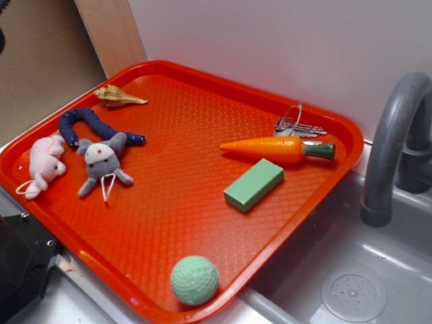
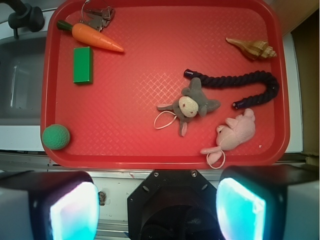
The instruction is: Grab the silver keys.
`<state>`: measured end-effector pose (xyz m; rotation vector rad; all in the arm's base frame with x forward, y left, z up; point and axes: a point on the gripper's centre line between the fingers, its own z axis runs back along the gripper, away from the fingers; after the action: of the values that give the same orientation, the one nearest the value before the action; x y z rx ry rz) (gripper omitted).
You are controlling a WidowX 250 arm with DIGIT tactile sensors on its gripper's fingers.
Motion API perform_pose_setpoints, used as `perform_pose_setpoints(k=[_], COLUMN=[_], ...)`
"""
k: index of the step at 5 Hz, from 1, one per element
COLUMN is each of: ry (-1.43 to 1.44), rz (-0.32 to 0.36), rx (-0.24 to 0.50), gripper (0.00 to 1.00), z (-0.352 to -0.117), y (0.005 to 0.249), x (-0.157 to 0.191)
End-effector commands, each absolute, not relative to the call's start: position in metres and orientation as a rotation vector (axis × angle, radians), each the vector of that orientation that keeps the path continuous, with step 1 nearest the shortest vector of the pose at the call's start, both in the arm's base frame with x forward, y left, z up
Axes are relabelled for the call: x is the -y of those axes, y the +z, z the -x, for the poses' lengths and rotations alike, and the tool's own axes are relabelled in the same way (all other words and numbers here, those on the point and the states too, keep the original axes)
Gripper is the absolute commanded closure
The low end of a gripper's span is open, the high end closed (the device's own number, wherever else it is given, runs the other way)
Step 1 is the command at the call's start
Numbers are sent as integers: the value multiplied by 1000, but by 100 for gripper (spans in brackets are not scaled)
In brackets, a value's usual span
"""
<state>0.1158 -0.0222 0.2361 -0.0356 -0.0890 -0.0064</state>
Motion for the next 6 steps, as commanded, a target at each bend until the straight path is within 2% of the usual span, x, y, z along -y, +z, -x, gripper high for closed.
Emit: perform_pose_setpoints(k=[1,2,3,4,5,6], ry=[-6,6,39,100,178,224], rz=[36,12,109,132,88,86], rx=[89,98,107,111,139,132], gripper=[0,0,0,0,0,0], z=[-116,-166,-216,-260,-296,-318], y=[236,219,204,183,157,135], x=[22,68,104,137,149,156])
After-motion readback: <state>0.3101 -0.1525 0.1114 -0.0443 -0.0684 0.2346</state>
